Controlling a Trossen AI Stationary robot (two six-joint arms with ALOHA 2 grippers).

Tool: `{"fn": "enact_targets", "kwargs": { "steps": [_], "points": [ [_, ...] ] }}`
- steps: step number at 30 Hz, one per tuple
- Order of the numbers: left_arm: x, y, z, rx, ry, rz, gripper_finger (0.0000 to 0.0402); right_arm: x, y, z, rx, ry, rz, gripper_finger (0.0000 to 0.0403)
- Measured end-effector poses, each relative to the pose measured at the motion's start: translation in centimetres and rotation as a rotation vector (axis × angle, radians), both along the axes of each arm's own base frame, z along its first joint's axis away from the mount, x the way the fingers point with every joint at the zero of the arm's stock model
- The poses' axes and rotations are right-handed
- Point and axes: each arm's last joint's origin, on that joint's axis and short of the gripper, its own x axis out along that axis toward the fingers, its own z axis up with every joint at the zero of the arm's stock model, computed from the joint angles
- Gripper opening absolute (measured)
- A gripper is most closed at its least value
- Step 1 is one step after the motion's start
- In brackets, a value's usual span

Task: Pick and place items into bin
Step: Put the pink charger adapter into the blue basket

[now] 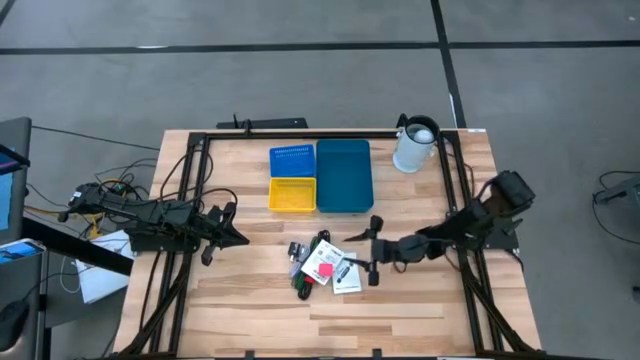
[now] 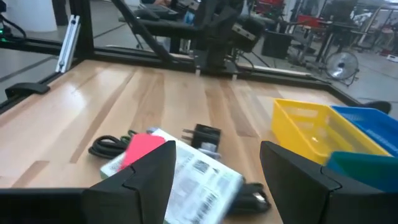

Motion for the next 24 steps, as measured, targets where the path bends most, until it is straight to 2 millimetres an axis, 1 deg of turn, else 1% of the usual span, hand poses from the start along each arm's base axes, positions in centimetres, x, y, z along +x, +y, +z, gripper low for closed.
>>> {"fn": "enact_targets", "kwargs": {
  "steps": [5,13,17,21,24],
  "points": [
    [0.0,0.0,0.0,0.0,0.0,0.0,0.0,1.7,1.9,-0.2,-0.005,0.01,0.034,0.0231],
    [0.0,0.0,0.0,0.0,0.0,0.0,0.0,2.6,4.8,1.4,0.012,0.008,0.096,0.0231],
    [0.0,0.0,0.0,0.0,0.0,0.0,0.0,3.1,5.5,1.6,0.017,0.062,0.078,0.0231],
    [0.0,0.0,0.0,0.0,0.0,0.0,0.0,3.8,5.6,1.6,0.027,0.144,0.028,0.0231],
    [0.0,0.0,0.0,0.0,0.0,0.0,0.0,4.3,5.8,2.0,0.021,0.169,0.02,0.0231]
  ]
}}
